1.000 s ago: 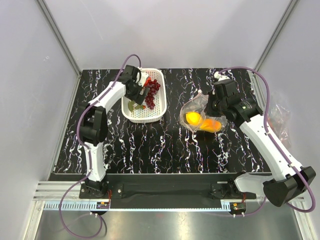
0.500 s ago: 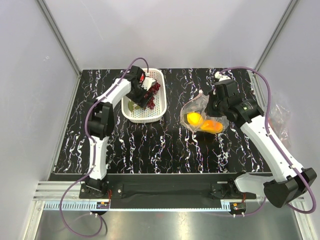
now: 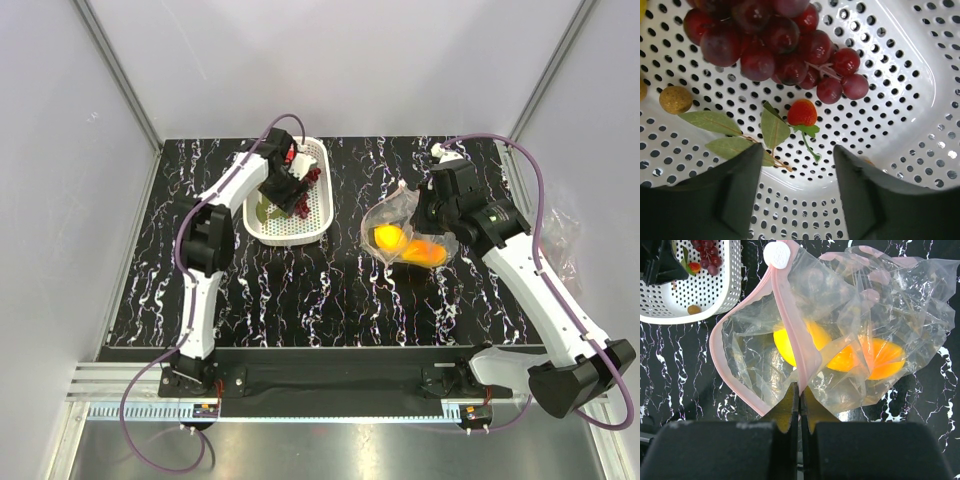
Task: Place the food in the zip-top bag and seal the zipper
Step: Pick up the fake fruit from the bin.
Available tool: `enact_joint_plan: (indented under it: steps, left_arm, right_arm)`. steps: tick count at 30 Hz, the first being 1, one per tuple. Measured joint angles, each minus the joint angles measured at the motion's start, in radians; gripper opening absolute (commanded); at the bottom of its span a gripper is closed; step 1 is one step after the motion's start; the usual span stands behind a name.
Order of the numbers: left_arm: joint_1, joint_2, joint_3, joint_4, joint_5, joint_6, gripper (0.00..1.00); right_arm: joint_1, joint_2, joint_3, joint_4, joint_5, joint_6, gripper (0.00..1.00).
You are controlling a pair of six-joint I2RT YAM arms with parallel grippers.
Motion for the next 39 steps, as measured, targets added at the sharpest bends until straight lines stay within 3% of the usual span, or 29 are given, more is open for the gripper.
enact_joint_plan:
  steps: [10, 16, 20, 25, 29, 39]
  left_arm:
    - [-0.010, -0.174, -0.121, 0.037, -0.053, -0.038, 0.94]
    - [0.000, -0.253, -0.126, 0.195, -0.112, -0.037, 0.99]
    - [0.018, -0.200, -0.120, 0.307, -0.137, 0.039, 0.99]
    - [0.046, 0.006, 0.035, 0.369, -0.190, 0.123, 0.99]
    - [0.080, 0.077, 0.026, 0.424, -0.158, 0.142, 0.99]
    - [0.084, 0.100, 0.130, 0.313, -0.019, 0.084, 0.99]
  right_arm:
    - [0.000, -0.004, 0.000, 0.000, -0.001, 0.000, 0.00]
    - [0.000, -0.003, 0.000, 0.003, -0.014, 0.000, 0.00]
    - [0.000, 0.000, 0.000, 0.004, -0.025, 0.000, 0.00]
    - [0.000, 0.009, 0.000, 0.005, -0.042, -0.005, 0.00]
    - [0.000, 0.014, 0.000, 0.007, -0.042, -0.014, 0.00]
    - [0.000, 0.017, 0.000, 0.026, -0.045, -0.017, 0.00]
